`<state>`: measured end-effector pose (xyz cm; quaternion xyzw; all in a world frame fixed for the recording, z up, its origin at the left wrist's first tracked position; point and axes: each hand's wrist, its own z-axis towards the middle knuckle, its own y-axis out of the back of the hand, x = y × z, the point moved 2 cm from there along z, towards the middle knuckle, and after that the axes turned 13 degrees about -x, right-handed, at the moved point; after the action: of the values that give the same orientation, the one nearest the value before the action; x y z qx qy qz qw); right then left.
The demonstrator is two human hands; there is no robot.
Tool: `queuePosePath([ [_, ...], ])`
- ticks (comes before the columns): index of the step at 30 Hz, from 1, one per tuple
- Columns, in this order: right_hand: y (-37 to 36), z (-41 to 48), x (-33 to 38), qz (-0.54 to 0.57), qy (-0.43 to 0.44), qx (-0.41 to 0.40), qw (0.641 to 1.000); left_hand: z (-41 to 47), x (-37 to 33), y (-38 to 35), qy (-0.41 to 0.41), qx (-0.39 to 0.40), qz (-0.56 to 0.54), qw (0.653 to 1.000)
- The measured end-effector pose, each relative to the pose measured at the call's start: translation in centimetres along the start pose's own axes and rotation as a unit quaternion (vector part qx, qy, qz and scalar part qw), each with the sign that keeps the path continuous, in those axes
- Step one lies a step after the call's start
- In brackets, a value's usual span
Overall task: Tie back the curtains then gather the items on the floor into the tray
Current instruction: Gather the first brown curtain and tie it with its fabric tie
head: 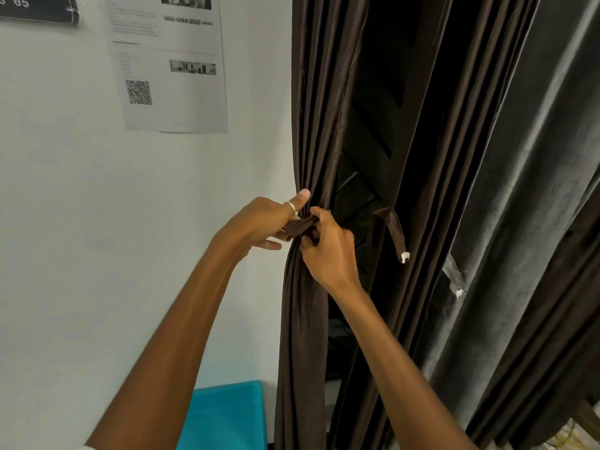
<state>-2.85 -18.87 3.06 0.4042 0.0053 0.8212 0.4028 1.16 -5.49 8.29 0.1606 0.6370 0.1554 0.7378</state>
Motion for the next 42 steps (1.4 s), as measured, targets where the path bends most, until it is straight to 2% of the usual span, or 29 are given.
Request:
queuePosePath([
  [5, -0.1, 0.0, -0.3, 0.006, 0.027, -0.003, 1.0, -0.7, -0.6, 0.4, -0.068, 0.059, -0.002, 0.996],
  [10, -0.5, -1.8, -0.3, 0.12, -0.064, -0.053, 0.989, -0.7, -0.8, -1.7, -0.122, 0.03, -0.053, 0.991],
  [15, -0.6, -2.7, -1.1, 0.179, -0.135, -0.1, 0.969, -0.6, -0.6, -3.6, -0.213, -0.03, 0.041, 0.976],
  [20, -0.3, -2.6, -1.6, 0.196, -0.168, -0.091, 0.962, 0.2, -0.1, -3.9, -0.285, -0.071, 0.14, 0.946],
  [23, 0.9, -2.0, -1.6, 0.116, -0.105, -0.089, 0.984, 0.9, 0.6, -3.3, -0.309, -0.066, 0.191, 0.929],
  [26, 2.3, -0.8, -1.1, 0.014, 0.022, -0.071, 0.997, 1.3, 1.1, -2.8, -0.342, -0.056, 0.242, 0.906],
  [30, 3.0, 0.5, 0.0, -0.125, 0.171, -0.062, 0.975, 1.4, 1.4, -2.5, -0.346, -0.048, 0.257, 0.901],
  [34, 3.5, 1.6, 0.2, -0.121, 0.211, 0.011, 0.97, 1.1, 1.6, -1.5, -0.302, 0.032, 0.158, 0.939],
  [37, 3.7, 2.6, 0.0, -0.083, 0.225, 0.054, 0.969, 1.2, 1.7, -0.5, -0.276, 0.065, 0.121, 0.951],
  [42, 3.4, 4.4, 0.0, -0.048, 0.208, 0.062, 0.975, 1.2, 2.0, -0.4, -0.27, 0.037, 0.042, 0.961],
])
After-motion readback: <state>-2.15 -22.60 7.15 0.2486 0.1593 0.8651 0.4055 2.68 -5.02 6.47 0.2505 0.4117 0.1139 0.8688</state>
